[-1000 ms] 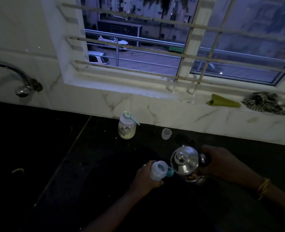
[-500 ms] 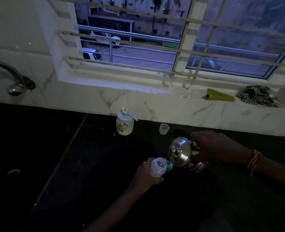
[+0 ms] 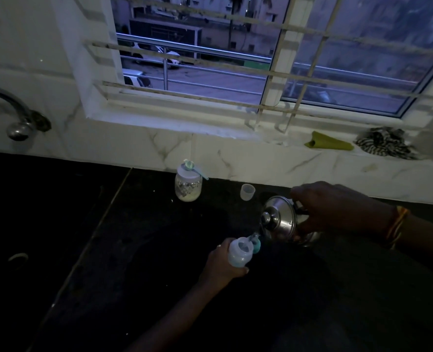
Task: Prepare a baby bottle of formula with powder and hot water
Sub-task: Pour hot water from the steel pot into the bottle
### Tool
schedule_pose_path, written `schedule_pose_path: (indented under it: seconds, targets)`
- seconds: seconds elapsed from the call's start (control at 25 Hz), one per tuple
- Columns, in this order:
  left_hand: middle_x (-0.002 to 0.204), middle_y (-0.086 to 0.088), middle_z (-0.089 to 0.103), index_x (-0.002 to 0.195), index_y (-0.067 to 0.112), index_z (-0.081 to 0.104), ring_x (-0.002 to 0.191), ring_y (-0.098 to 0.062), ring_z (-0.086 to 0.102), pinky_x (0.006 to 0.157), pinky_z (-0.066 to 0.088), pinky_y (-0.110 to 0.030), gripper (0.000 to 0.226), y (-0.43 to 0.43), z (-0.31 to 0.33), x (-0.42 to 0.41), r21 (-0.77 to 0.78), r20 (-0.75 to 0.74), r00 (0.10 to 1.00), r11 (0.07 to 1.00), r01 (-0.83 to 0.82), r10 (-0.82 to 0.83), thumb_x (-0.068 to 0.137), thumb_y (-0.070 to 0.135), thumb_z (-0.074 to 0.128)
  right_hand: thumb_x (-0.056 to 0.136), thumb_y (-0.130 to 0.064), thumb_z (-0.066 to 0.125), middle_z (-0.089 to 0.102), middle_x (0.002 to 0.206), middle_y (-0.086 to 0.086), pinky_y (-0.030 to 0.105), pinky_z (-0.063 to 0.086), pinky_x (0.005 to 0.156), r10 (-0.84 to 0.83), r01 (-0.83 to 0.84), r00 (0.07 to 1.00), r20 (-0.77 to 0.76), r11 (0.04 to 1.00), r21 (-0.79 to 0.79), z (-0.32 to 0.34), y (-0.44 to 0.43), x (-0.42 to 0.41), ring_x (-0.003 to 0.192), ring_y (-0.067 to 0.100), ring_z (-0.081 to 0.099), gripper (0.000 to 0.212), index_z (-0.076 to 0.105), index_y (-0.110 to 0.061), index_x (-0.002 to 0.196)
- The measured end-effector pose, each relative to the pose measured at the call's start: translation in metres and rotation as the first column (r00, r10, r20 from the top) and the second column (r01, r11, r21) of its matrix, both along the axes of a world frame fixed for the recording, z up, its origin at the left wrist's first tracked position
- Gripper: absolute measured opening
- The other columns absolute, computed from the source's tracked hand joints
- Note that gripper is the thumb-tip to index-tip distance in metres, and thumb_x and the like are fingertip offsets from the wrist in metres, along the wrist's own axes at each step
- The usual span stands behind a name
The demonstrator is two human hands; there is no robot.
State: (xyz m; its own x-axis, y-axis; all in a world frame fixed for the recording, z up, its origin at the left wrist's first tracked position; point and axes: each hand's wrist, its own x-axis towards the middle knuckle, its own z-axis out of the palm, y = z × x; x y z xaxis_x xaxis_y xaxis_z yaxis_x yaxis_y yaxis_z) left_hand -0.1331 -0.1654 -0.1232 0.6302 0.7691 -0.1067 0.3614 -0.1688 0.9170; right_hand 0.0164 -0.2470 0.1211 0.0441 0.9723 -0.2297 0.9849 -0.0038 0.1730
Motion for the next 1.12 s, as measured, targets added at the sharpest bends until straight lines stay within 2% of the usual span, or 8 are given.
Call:
schedule_pose_path:
  seconds: [0.12, 0.32, 0.48, 0.56, 0.68, 0.8, 0.96, 1.12]
  targets:
    - [0.108, 0.007, 0.059, 0.121, 0.023, 0.05, 0.096, -0.007, 0.056, 0.071, 0.042, -0.011, 0.069, -0.001, 0.0, -0.001, 0.001, 0.015, 1.0, 1.0, -0.001, 0.001, 0.062, 0.018, 0.083, 0.081, -0.037, 0.063, 0.055, 0.115, 0.0, 0.022, 0.049, 0.075, 0.022, -0.022, 1.0, 0.015, 1.0, 0.0, 0.006, -0.002, -0.003, 0.096, 0.009, 0.054, 0.047, 0.045, -0.017, 0.12]
    - [0.115, 0.002, 0.062, 0.121, 0.023, 0.05, 0.101, -0.011, 0.059, 0.083, 0.049, -0.024, 0.07, -0.003, 0.003, -0.003, 0.001, 0.032, 0.999, 1.0, 0.002, -0.002, 0.061, 0.019, 0.084, 0.082, -0.037, 0.062, 0.055, 0.116, -0.001, 0.017, 0.045, 0.073, 0.037, -0.037, 0.999, 0.036, 0.999, -0.001, 0.01, -0.004, -0.004, 0.1, 0.009, 0.054, 0.046, 0.045, -0.018, 0.121]
    - [0.114, 0.005, 0.061, 0.122, 0.024, 0.047, 0.101, -0.011, 0.06, 0.079, 0.048, -0.018, 0.072, -0.005, 0.004, -0.004, -0.034, 0.049, 0.999, 0.999, 0.018, -0.016, 0.061, 0.017, 0.084, 0.083, -0.036, 0.061, 0.056, 0.115, -0.001, 0.016, 0.045, 0.068, 0.053, -0.053, 0.998, 0.046, 0.999, 0.008, 0.017, -0.006, -0.006, 0.098, 0.01, 0.055, 0.043, 0.046, -0.016, 0.118]
    - [0.114, 0.006, 0.058, 0.123, 0.024, 0.042, 0.101, -0.01, 0.058, 0.076, 0.046, -0.015, 0.076, -0.006, 0.005, -0.004, -0.066, 0.056, 0.998, 0.997, 0.045, -0.041, 0.061, 0.019, 0.085, 0.083, -0.036, 0.06, 0.056, 0.113, -0.001, 0.011, 0.04, 0.06, 0.057, -0.058, 0.997, 0.06, 0.998, 0.009, 0.018, -0.006, -0.007, 0.095, 0.008, 0.054, 0.041, 0.046, -0.016, 0.116]
    - [0.117, 0.005, 0.056, 0.12, 0.025, 0.04, 0.103, -0.01, 0.057, 0.079, 0.048, -0.019, 0.075, -0.008, 0.006, -0.003, -0.105, 0.08, 0.995, 0.992, 0.075, -0.067, 0.06, 0.019, 0.086, 0.082, -0.037, 0.061, 0.056, 0.108, -0.002, 0.008, 0.03, 0.052, 0.055, -0.056, 0.996, 0.072, 0.998, 0.025, 0.02, -0.005, -0.007, 0.086, 0.004, 0.048, 0.04, 0.047, -0.016, 0.113]
    - [0.115, 0.007, 0.057, 0.116, 0.028, 0.041, 0.102, -0.009, 0.058, 0.081, 0.05, -0.023, 0.071, -0.008, 0.008, -0.002, -0.114, 0.112, 0.99, 0.989, 0.099, -0.086, 0.061, 0.02, 0.086, 0.083, -0.037, 0.062, 0.055, 0.106, -0.003, 0.008, 0.03, 0.053, 0.063, -0.064, 0.995, 0.074, 0.998, 0.019, 0.02, -0.004, -0.008, 0.083, 0.004, 0.046, 0.038, 0.047, -0.016, 0.112]
    - [0.107, 0.016, 0.057, 0.111, 0.034, 0.044, 0.098, -0.001, 0.058, 0.077, 0.048, -0.017, 0.065, -0.008, 0.012, -0.002, -0.148, 0.156, 0.979, 0.977, 0.154, -0.13, 0.062, 0.02, 0.085, 0.082, -0.034, 0.062, 0.056, 0.106, -0.001, 0.009, 0.032, 0.056, 0.079, -0.079, 0.994, 0.073, 0.997, 0.002, 0.022, -0.004, -0.01, 0.085, 0.007, 0.05, 0.037, 0.048, -0.015, 0.11]
    - [0.11, 0.011, 0.06, 0.107, 0.04, 0.048, 0.102, -0.008, 0.06, 0.085, 0.051, -0.026, 0.064, -0.009, 0.01, -0.004, -0.178, 0.209, 0.969, 0.969, 0.169, -0.131, 0.054, 0.031, 0.083, 0.083, -0.033, 0.061, 0.057, 0.108, 0.001, 0.011, 0.035, 0.058, 0.093, -0.092, 0.992, 0.08, 0.996, -0.017, 0.024, -0.004, -0.011, 0.086, 0.006, 0.049, 0.039, 0.048, -0.013, 0.113]
